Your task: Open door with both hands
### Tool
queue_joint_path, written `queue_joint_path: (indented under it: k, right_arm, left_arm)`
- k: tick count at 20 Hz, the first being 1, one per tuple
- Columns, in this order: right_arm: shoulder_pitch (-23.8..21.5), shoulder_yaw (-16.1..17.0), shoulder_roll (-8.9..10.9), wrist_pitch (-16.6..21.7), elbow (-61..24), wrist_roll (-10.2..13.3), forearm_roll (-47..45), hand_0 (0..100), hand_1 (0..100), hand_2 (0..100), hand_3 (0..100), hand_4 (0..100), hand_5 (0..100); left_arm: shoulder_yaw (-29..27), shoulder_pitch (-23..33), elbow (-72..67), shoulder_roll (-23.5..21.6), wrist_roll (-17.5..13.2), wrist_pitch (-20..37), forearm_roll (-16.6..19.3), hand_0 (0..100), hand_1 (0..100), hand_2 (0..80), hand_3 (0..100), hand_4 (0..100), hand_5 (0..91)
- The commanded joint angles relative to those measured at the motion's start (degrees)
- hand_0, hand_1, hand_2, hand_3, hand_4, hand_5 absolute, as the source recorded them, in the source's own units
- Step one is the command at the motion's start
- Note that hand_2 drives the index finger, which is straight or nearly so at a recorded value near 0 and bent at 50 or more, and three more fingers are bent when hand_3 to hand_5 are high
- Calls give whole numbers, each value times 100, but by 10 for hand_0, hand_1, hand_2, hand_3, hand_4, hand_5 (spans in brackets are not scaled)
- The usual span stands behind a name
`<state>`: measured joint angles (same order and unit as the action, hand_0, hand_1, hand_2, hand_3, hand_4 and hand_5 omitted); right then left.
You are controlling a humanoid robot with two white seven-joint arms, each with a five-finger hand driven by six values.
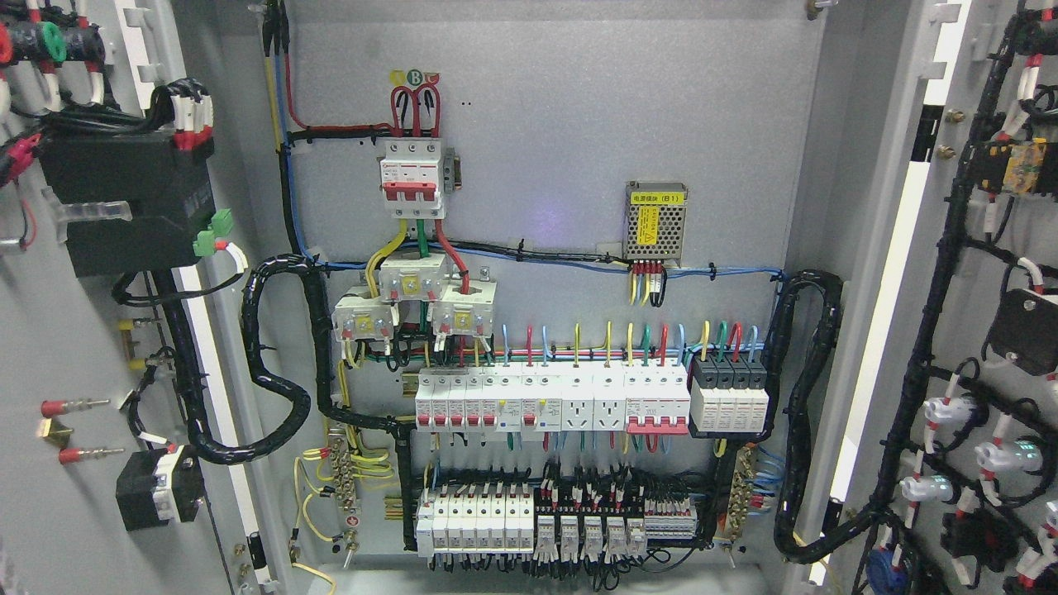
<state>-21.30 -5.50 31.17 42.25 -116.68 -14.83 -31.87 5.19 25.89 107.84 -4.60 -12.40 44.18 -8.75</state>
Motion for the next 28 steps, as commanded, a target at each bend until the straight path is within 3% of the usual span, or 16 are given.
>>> queue_joint_path:
  k: [1,5,14,19,23,28]
  right_arm:
    - [47,646,267,-68,-171,24,-65,120,389,0,0,0,0]
    - [117,690,276,-331,-162,24,-319,120,389,0,0,0,0]
    - [153,936,311,-340,-136,24,-355,120,389,0,0,0,0]
    - [135,1007,329,-358,-48,24,-654,120,389,0,0,0,0]
    - [135,1016,337,-358,49,24,-662,120,389,0,0,0,0]
    - [91,1138,302,-358,251,24,-671,120,389,0,0,0,0]
  left_arm:
    - [-97,-321,352,161,1,2709,-13,120,389,0,0,0,0]
    - [-97,-462,360,240,1,3148,-13,120,389,0,0,0,0]
    - [-106,-497,580,372,19,3729,-48,120,389,0,0,0,0]
    - [-360,-497,607,363,19,4168,-390,120,389,0,0,0,0]
    - [-808,-488,598,267,19,4186,-838,120,389,0,0,0,0]
    - [-1029,-479,589,222,19,4186,-997,120,389,0,0,0,0]
